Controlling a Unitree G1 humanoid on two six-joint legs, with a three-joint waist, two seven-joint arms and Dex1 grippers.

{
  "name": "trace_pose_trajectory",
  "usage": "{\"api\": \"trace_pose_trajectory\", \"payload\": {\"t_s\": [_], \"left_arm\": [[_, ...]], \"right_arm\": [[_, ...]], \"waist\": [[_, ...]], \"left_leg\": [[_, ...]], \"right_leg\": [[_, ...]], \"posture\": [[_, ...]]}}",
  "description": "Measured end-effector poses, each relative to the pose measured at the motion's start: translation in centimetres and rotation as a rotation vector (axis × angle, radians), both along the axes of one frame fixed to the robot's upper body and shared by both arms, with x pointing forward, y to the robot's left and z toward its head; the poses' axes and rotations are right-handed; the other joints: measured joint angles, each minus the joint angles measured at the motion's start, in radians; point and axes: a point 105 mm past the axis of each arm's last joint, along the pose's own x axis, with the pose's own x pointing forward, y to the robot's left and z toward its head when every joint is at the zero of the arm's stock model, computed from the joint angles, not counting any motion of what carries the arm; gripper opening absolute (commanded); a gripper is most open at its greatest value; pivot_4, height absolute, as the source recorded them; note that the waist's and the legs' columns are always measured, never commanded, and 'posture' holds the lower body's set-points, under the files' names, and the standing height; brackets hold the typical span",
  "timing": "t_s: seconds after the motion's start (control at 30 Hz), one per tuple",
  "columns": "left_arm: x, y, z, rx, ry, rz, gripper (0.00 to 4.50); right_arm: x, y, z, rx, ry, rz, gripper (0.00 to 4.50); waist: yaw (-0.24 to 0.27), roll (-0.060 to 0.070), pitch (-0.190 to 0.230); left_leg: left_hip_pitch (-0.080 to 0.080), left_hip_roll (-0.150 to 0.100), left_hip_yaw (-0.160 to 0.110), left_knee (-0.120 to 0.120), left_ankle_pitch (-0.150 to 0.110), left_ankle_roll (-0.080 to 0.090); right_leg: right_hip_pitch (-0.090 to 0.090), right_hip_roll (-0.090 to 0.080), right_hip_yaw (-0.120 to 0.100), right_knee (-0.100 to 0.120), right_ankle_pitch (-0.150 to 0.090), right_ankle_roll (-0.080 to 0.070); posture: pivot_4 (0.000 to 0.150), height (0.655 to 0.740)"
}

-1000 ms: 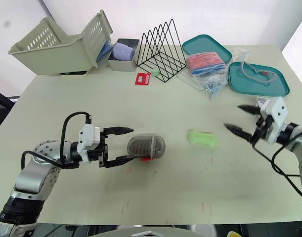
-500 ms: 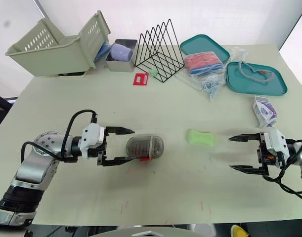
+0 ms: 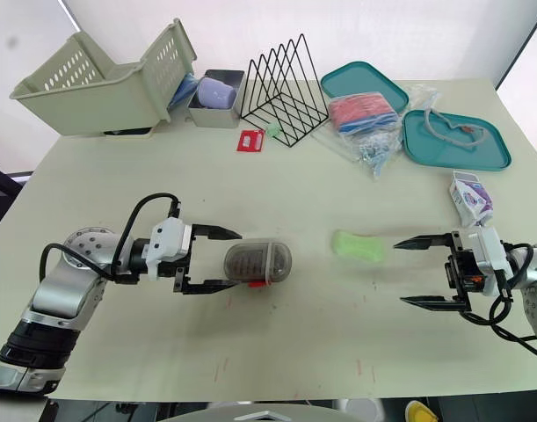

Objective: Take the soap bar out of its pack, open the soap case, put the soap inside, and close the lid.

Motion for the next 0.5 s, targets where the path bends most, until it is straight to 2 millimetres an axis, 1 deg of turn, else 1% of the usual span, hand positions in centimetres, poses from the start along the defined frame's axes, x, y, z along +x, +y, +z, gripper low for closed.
{"api": "trace_pose_trajectory", "payload": {"t_s": [0.1,0.23,0.5], "left_arm": [[0.0,-0.2,-0.4,0.018,0.019,-0.017,4.50],[0.3,-0.3,-0.3,0.036,0.019,-0.028,4.50],[1.0,-0.3,-1.3,0.088,0.022,-0.037,4.50]], "right_arm": [[-0.1,0.1,-0.3,0.000,0.003,0.005,4.46],[-0.1,0.3,-0.5,-0.001,-0.004,0.007,4.46],[-0.1,0.5,-1.0,-0.018,0.001,0.007,4.46]], "waist": [[0.003,0.000,0.000],[0.003,0.000,0.000],[0.004,0.000,0.000]], "left_leg": [[0.000,0.000,0.000,0.000,0.000,0.000],[0.000,0.000,0.000,0.000,0.000,0.000],[0.000,0.000,0.000,0.001,0.000,0.000]], "right_leg": [[0.000,0.000,0.000,0.000,0.000,0.000],[0.000,0.000,0.000,0.000,0.000,0.000],[0.000,0.000,0.000,0.000,0.000,0.000]], "posture": [[0.150,0.7400],[0.150,0.7400],[0.150,0.7400]]}}
